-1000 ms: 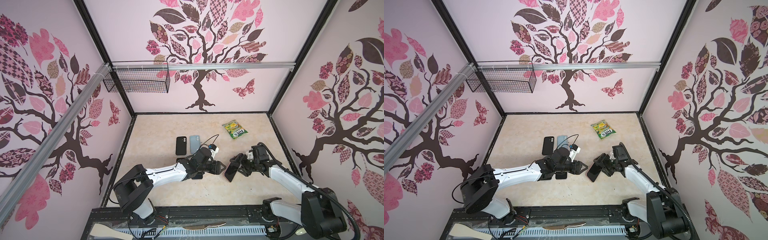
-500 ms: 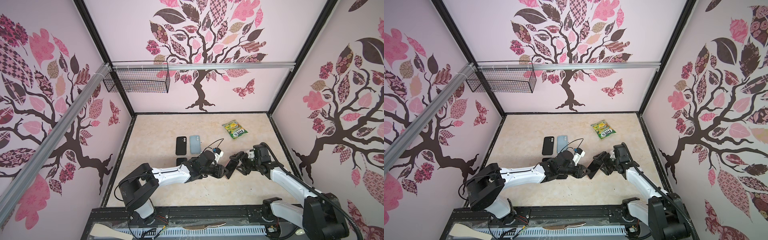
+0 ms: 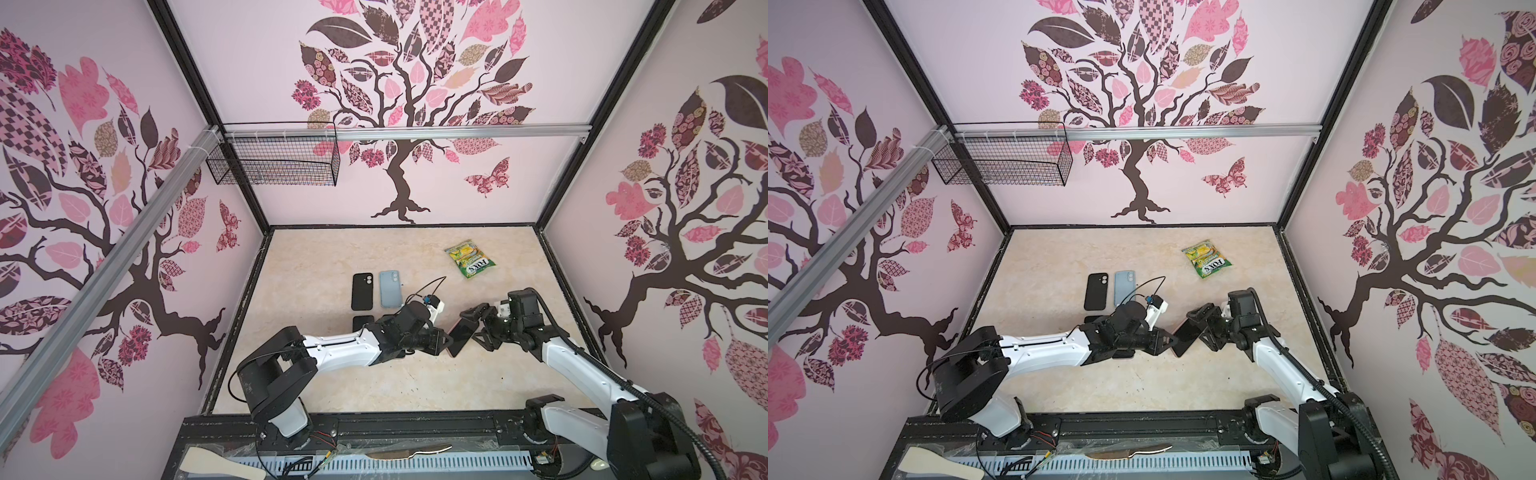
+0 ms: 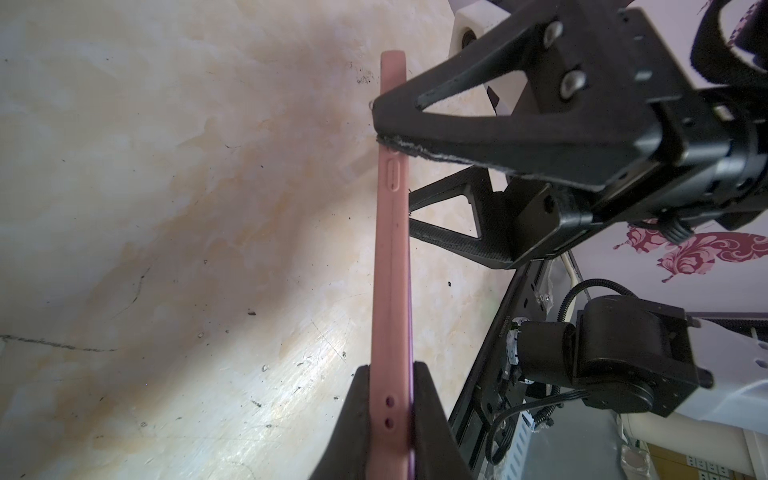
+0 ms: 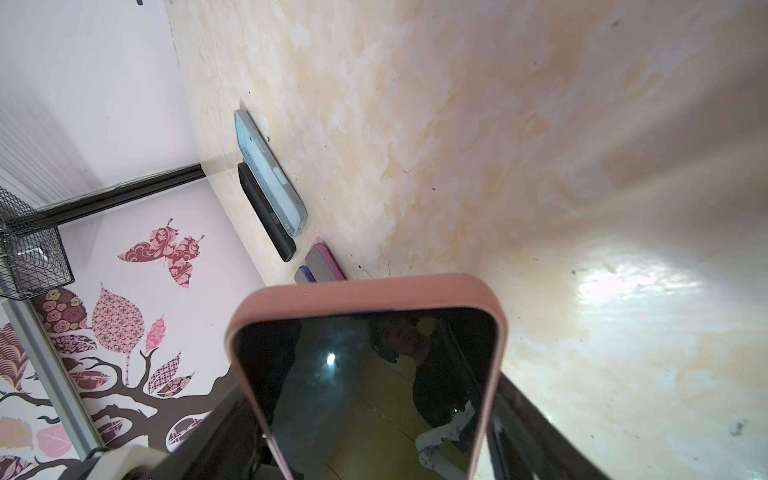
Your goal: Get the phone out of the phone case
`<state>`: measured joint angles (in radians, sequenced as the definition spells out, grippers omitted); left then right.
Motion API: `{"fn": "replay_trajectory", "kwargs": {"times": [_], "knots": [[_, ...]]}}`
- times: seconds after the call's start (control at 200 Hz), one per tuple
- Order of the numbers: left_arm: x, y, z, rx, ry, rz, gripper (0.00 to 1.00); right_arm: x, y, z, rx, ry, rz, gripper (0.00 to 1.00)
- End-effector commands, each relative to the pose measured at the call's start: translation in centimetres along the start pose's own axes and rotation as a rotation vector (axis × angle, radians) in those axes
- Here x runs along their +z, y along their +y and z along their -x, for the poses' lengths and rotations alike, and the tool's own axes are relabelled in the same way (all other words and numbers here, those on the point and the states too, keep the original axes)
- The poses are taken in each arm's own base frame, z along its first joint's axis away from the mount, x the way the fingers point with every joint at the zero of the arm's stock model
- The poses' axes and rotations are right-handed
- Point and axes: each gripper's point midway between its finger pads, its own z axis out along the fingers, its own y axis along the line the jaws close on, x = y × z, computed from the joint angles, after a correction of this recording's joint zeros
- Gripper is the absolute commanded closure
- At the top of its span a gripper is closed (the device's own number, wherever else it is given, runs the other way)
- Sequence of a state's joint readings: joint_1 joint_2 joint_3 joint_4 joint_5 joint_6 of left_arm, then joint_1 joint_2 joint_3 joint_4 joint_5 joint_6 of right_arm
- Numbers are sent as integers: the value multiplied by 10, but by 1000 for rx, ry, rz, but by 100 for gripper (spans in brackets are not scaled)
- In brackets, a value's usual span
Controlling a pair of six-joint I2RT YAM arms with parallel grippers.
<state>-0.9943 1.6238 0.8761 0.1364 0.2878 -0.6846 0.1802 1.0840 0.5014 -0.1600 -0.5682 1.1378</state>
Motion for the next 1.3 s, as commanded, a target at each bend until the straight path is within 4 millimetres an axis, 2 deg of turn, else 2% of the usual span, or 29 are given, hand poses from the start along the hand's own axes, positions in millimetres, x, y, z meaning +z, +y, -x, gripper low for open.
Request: {"fn": "replay_trajectory", "kwargs": {"times": [0.0,0.105,0.225,0.395,0.57,0.705,0.855,0.885,0.965,1.06,1.2,1.295], "knots": [[-9,-10,12,45,-29,12,100,-14,28,-1,-47,-20,84,43],[-14,-13,21,50,-48,26,100,-26,41,5,-104,-78,97,18],[-23,-22,32,53,-72,14,100,-43,57,11,-170,-150,103,1],[-33,-29,45,29,-98,5,100,-69,77,22,-269,-281,111,0],[-43,-37,60,-32,-126,-55,100,-93,97,30,-384,-415,195,0],[-56,-43,73,-85,-162,-113,100,-107,109,30,-507,-479,219,0],[-76,-53,91,-89,-233,-178,100,-112,121,21,-662,-458,210,1],[-83,-61,99,-66,-268,-201,100,-112,124,18,-696,-446,220,1],[-96,-70,102,32,-302,-224,100,-117,136,8,-779,-424,265,1],[-111,-71,105,102,-356,-210,100,-122,147,0,-847,-412,299,1],[-130,-74,99,263,-411,-225,100,-128,159,-9,-941,-402,336,0],[-141,-79,86,391,-410,-245,100,-135,167,-16,-991,-403,371,0]]}}
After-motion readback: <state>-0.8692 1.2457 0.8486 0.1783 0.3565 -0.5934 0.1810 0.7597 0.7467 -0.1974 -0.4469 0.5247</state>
